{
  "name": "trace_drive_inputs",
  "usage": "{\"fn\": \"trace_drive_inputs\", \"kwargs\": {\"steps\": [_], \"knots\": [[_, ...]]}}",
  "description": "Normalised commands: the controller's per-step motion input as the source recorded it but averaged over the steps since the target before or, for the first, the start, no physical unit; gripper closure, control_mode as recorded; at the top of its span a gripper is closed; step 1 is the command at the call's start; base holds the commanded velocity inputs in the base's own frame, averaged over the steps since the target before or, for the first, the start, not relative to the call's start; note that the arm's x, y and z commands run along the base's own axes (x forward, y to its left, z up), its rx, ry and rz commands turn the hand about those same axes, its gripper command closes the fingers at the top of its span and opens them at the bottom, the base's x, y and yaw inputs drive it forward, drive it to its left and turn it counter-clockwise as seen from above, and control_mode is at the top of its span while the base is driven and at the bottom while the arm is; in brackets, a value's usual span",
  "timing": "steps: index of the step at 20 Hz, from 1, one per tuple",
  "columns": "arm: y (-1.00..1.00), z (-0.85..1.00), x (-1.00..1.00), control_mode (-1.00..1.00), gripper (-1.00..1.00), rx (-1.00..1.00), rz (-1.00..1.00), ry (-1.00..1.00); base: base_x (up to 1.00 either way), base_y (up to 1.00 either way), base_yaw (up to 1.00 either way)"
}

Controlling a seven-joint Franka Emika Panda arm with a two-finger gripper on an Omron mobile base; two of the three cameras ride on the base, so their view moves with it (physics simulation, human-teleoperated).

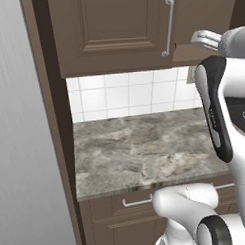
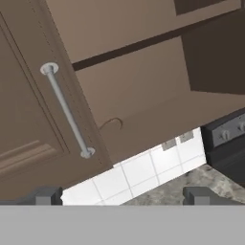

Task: Open the cabinet and move the ladle to the pot. Then close the cabinet.

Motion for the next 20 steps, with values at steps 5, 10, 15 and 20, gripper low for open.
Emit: {"fn": "trace_drive_inputs", "kwargs": {"steps": [5,10,15,20], "knots": [[0.09,0.0,0.19,-1.0,-1.0,0.08,0.13,0.03,0.0,0.0,0.0],[0.02,0.0,0.07,-1.0,-1.0,0.06,0.12,0.0,0.0,0.0,0.0],[0.08,0.0,0.07,-1.0,-1.0,0.01,0.08,0.0,0.0,0.0,0.0],[0.31,0.0,0.22,-1.0,-1.0,0.0,0.07,0.08,0.0,0.0,0.0]]}}
